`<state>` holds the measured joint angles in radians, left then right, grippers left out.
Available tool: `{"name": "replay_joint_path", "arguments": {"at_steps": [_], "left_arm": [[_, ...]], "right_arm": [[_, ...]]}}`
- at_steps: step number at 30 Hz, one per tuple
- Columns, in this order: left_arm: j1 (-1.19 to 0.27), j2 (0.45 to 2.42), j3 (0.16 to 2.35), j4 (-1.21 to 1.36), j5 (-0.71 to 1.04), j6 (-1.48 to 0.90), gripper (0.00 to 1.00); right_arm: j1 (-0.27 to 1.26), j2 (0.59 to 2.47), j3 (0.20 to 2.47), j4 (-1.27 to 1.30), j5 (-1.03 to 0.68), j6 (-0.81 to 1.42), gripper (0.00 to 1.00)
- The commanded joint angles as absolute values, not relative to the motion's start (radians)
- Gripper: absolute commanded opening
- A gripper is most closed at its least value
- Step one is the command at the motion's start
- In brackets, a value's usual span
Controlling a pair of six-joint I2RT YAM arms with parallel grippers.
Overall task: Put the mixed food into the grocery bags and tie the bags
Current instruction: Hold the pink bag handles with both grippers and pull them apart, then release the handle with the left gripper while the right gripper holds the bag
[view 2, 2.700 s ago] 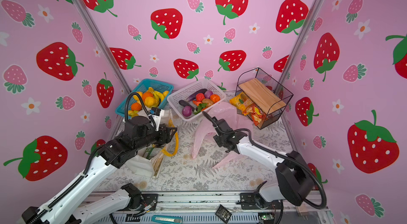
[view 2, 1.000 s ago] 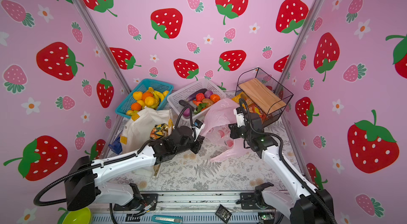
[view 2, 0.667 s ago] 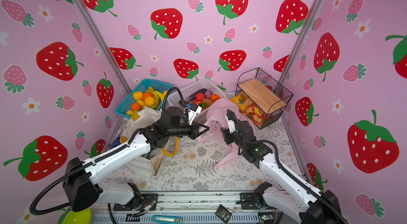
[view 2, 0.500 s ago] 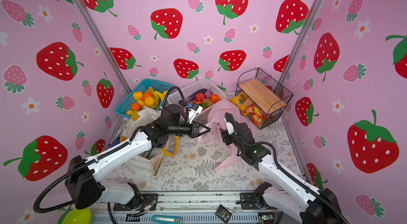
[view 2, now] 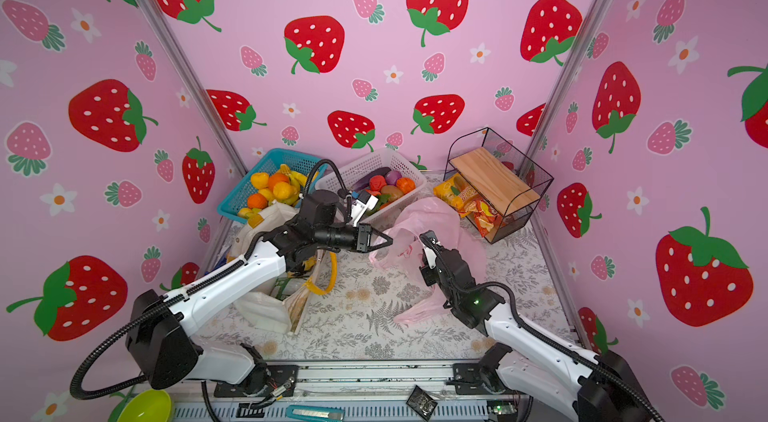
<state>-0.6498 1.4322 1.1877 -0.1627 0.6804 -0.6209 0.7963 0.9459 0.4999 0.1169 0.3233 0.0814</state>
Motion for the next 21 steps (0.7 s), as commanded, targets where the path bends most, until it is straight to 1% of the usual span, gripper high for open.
{"name": "replay_joint_path", "arguments": {"at_steps": [1, 4, 5, 6, 7, 10, 11, 12, 13, 15, 17, 21], "left_arm": [[-0.644, 1.433, 1.25, -0.228, 0.514, -0.56, 0.0], [-0.644, 1.444, 1.255, -0.181, 0.392, -0.519, 0.04], [-0.643, 1.454, 1.267, -0.173, 0.349, -0.498, 0.14], [-0.643, 1.467, 1.289, -0.174, 0.299, -0.47, 0.27], [-0.643, 1.479, 1.316, -0.18, 0.266, -0.437, 0.38], [-0.632, 1.492, 1.366, -0.181, 0.239, -0.363, 0.56], [-0.624, 1.488, 1.367, -0.169, 0.237, -0.356, 0.64], [-0.61, 1.483, 1.364, -0.156, 0.233, -0.364, 0.7], [-0.587, 1.48, 1.361, -0.144, 0.242, -0.38, 0.73], [-0.539, 1.492, 1.362, -0.126, 0.268, -0.413, 0.74], [-0.508, 1.53, 1.395, -0.162, 0.263, -0.415, 0.75], [-0.505, 1.673, 1.557, -0.355, 0.152, -0.29, 0.76]], "right_arm": [[0.789, 0.947, 0.613, -0.054, 0.237, 0.218, 0.0], [0.746, 0.966, 0.705, -0.233, 0.119, 0.327, 0.0], [0.715, 0.969, 0.724, -0.267, 0.066, 0.362, 0.0], [0.669, 0.963, 0.737, -0.287, -0.002, 0.407, 0.0], [0.616, 0.954, 0.736, -0.288, -0.066, 0.445, 0.0], [0.46, 0.925, 0.702, -0.232, -0.273, 0.545, 0.0], [0.416, 0.923, 0.686, -0.201, -0.332, 0.575, 0.0], [0.385, 0.925, 0.673, -0.177, -0.375, 0.596, 0.0], [0.354, 0.932, 0.661, -0.155, -0.418, 0.614, 0.0], [0.313, 0.949, 0.658, -0.139, -0.474, 0.621, 0.0], [0.287, 0.958, 0.671, -0.147, -0.49, 0.61, 0.0], [0.27, 0.952, 0.689, -0.14, -0.485, 0.607, 0.0]]}}
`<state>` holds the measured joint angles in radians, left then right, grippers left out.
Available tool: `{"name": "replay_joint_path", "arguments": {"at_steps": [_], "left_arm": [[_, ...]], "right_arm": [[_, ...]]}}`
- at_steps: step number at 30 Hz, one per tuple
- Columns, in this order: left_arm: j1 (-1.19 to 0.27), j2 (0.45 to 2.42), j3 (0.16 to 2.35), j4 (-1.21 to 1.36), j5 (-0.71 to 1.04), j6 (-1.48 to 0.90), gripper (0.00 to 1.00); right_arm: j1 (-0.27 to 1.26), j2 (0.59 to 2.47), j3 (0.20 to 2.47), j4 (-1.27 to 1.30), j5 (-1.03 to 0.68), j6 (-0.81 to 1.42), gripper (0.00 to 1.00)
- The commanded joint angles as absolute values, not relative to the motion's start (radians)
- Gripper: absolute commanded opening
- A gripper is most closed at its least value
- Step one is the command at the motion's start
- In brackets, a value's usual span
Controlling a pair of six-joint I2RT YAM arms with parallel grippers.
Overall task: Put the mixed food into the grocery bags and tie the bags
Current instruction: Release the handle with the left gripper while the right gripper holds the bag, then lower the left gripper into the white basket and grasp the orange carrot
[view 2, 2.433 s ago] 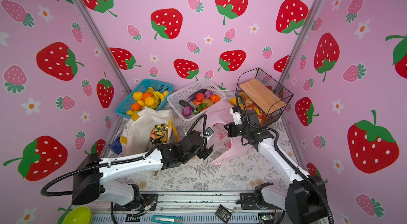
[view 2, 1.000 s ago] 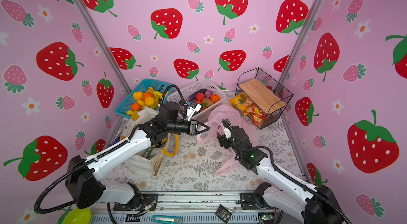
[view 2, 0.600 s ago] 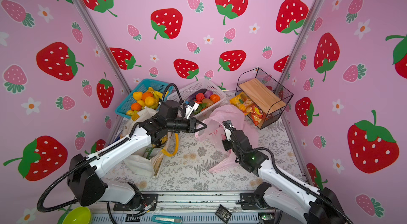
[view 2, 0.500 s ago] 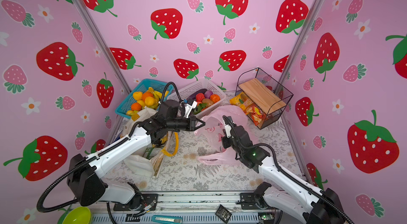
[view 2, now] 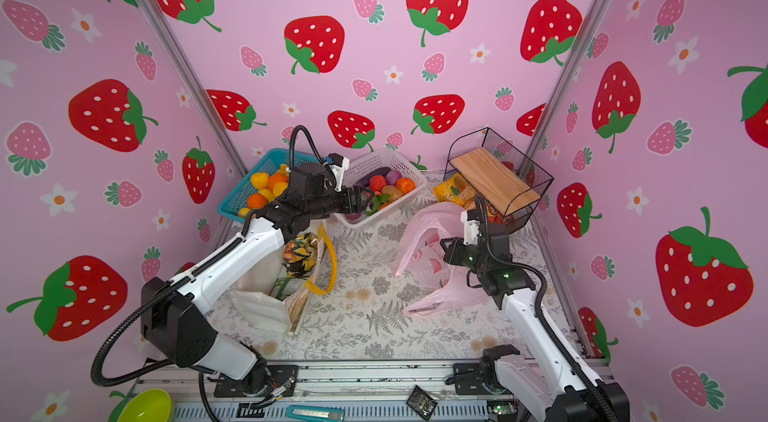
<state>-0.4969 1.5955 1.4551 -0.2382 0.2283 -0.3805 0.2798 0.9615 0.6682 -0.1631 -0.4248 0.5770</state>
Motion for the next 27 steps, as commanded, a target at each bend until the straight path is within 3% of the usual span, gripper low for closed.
{"name": "replay_joint_path", "arguments": {"at_steps": [1, 10, 23, 27], "left_arm": [[-0.506, 1.712, 1.598, -0.392, 0.118, -0.256, 0.77], [-0.528, 2.098, 2.029, -0.663, -0.096, -0.117, 0.83], [-0.541, 2.468, 2.433, -0.763, -0.18, -0.135, 0.85], [-0.53, 2.506, 2.451, -0.766, -0.224, -0.164, 0.84]], "right_arm": [[0.271, 0.944, 0.686, -0.131, -0.481, 0.606, 0.0], [0.269, 0.918, 0.648, -0.088, -0.443, 0.574, 0.0], [0.268, 0.936, 0.633, -0.079, -0.461, 0.519, 0.0], [0.265, 0.942, 0.625, -0.065, -0.463, 0.517, 0.0]]}}
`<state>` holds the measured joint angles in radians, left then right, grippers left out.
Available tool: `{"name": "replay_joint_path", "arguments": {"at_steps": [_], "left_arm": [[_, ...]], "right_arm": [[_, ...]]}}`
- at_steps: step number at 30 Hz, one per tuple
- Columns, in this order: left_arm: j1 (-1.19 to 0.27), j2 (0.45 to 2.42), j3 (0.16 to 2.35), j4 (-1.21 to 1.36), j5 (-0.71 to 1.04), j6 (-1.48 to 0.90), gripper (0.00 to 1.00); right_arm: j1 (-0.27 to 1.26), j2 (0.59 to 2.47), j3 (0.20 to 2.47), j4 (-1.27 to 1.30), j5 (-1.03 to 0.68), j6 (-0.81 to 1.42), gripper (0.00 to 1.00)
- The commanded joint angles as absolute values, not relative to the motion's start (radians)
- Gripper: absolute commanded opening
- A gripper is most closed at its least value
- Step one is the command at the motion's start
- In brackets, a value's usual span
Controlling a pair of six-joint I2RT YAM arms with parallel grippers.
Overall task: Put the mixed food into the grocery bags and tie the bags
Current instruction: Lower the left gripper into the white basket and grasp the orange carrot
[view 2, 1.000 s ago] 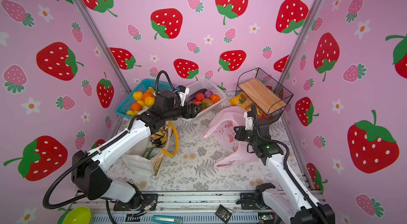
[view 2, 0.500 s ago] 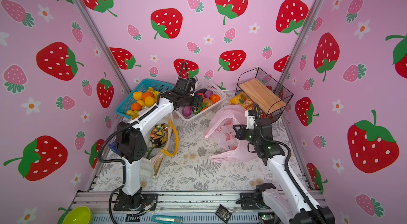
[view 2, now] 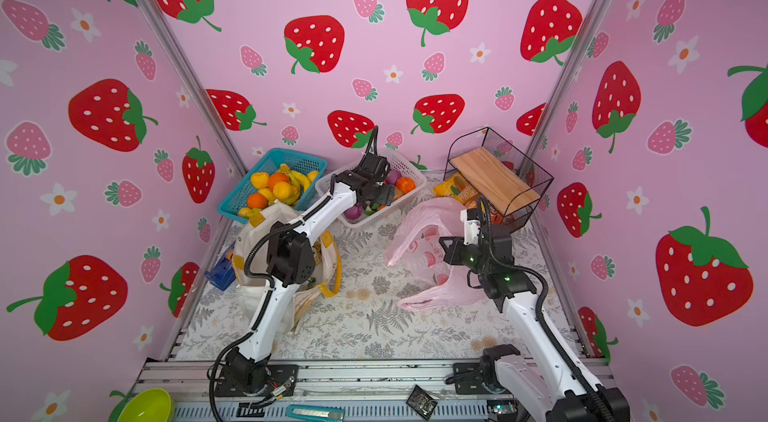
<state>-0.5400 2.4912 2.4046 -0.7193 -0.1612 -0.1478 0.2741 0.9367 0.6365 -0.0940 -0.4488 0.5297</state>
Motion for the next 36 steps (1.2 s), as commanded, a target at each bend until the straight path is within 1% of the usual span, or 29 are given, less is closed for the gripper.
{"name": "replay_joint_path", "arguments": {"at_steps": [1, 5, 10, 16, 18, 21, 24, 27, 31, 34, 36], "left_arm": [[-0.527, 2.507, 2.45, -0.763, -0.232, -0.172, 0.83], [-0.51, 2.512, 2.438, -0.751, -0.213, -0.194, 0.77], [-0.494, 2.521, 2.432, -0.782, -0.204, -0.205, 0.67], [-0.475, 2.519, 2.419, -0.811, -0.193, -0.216, 0.68], [-0.465, 2.521, 2.41, -0.816, -0.158, -0.225, 0.66], [-0.452, 2.53, 2.408, -0.827, -0.085, -0.236, 0.59], [-0.445, 2.546, 2.408, -0.821, -0.005, -0.24, 0.56], [-0.44, 2.564, 2.418, -0.821, 0.017, -0.239, 0.52], [-0.427, 2.593, 2.439, -0.822, 0.049, -0.237, 0.52], [-0.421, 2.61, 2.453, -0.827, 0.06, -0.238, 0.55], [-0.42, 2.618, 2.457, -0.825, 0.068, -0.234, 0.55]], "right_arm": [[0.266, 0.944, 0.623, -0.062, -0.464, 0.516, 0.0], [0.265, 0.956, 0.612, -0.048, -0.472, 0.515, 0.0], [0.265, 0.952, 0.593, -0.036, -0.466, 0.52, 0.0], [0.264, 0.961, 0.579, -0.014, -0.471, 0.527, 0.0], [0.264, 0.967, 0.575, -0.006, -0.474, 0.53, 0.0], [0.265, 0.971, 0.571, 0.0, -0.473, 0.529, 0.0], [0.264, 0.974, 0.569, 0.008, -0.476, 0.532, 0.0], [0.264, 0.979, 0.565, 0.015, -0.482, 0.535, 0.0], [0.264, 0.974, 0.557, 0.02, -0.481, 0.537, 0.0], [0.265, 0.977, 0.553, 0.025, -0.484, 0.54, 0.0], [0.265, 0.981, 0.549, 0.031, -0.485, 0.543, 0.0]]}}
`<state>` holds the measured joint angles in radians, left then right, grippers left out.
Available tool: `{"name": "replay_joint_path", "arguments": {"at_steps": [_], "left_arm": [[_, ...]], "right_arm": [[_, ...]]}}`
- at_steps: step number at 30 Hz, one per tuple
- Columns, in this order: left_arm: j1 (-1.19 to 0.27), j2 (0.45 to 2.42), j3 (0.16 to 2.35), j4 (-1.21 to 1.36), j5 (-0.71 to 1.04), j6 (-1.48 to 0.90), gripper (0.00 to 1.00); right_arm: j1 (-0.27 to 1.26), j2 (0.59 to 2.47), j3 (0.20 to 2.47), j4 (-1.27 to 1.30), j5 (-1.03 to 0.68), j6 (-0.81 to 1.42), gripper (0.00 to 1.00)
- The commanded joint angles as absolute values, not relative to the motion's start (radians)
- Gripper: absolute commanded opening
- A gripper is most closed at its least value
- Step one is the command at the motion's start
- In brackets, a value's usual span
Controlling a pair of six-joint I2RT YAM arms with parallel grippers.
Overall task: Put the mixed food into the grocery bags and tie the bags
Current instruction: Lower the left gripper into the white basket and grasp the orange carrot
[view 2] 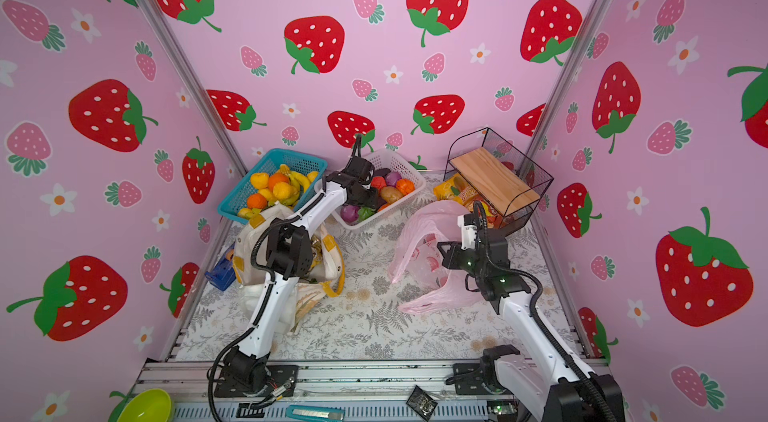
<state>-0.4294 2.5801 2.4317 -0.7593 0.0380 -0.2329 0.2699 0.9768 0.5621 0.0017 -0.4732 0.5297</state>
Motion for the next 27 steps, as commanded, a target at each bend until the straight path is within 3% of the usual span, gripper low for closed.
{"name": "replay_joint_path", "arguments": {"at_steps": [1, 8, 14, 19, 27], "left_arm": [[-0.42, 2.621, 2.459, -0.825, 0.074, -0.233, 0.54], [-0.42, 2.558, 2.461, -0.813, 0.052, -0.215, 0.31], [-0.42, 2.389, 2.386, -0.757, 0.034, -0.197, 0.25], [-0.433, 2.183, 2.172, -0.678, 0.002, -0.208, 0.24], [-0.502, 1.724, 1.589, -0.411, 0.048, -0.244, 0.23]], "right_arm": [[0.264, 0.983, 0.548, 0.034, -0.485, 0.545, 0.0], [0.264, 0.995, 0.545, 0.047, -0.491, 0.551, 0.0], [0.264, 0.977, 0.545, 0.072, -0.478, 0.583, 0.0], [0.264, 0.964, 0.543, 0.084, -0.459, 0.602, 0.0], [0.264, 0.963, 0.562, 0.062, -0.449, 0.59, 0.0]]}}
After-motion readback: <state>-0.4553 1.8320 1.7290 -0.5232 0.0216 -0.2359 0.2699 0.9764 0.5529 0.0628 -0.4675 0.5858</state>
